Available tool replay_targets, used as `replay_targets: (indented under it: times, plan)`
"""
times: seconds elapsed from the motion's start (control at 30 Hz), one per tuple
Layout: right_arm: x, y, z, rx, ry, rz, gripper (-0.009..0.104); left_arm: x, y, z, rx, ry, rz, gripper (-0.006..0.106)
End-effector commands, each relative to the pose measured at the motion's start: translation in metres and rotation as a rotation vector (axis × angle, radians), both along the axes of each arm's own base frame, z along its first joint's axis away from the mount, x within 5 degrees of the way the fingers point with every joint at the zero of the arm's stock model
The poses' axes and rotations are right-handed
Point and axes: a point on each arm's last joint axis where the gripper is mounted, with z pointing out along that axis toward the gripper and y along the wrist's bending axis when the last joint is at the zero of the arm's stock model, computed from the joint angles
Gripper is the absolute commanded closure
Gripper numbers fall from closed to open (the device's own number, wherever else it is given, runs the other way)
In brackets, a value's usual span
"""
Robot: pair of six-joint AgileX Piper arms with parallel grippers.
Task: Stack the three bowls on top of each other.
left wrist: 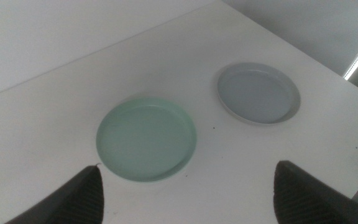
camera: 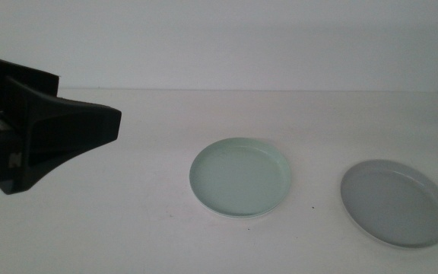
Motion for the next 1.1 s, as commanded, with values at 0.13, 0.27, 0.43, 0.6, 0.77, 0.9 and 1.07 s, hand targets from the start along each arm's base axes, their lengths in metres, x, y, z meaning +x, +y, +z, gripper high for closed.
replay_targets:
  times: [0.13,0.27,0.43,0.6,0.77,0.9,1.07]
  plan:
    - [0.049,-0.007,-0.029,-0.007,0.192,-0.016,0.002,-0.001,0.0,0.001,-0.012,-0.011,0.005,0.007]
    - [0.084,-0.019,-0.058,0.018,0.324,-0.068,0.003,-0.001,0.0,0.001,-0.012,-0.011,0.005,0.007]
    - [0.118,-0.05,-0.091,0.027,0.385,-0.17,0.007,-0.001,0.0,0.001,-0.012,-0.011,0.005,0.007]
    - [0.151,-0.072,-0.131,0.015,0.507,-0.196,0.007,0.0,0.0,0.001,-0.01,-0.012,0.005,0.007]
    - [0.178,-0.08,-0.165,0.021,0.592,-0.185,0.007,0.0,0.0,0.001,-0.01,-0.012,0.005,0.007]
    - [0.193,-0.084,-0.186,0.026,0.638,-0.184,0.011,0.0,0.0,0.001,-0.01,-0.012,0.005,0.007]
    - [0.201,-0.087,-0.203,0.032,0.655,-0.192,0.026,0.0,0.0,0.001,-0.01,-0.012,0.005,0.007]
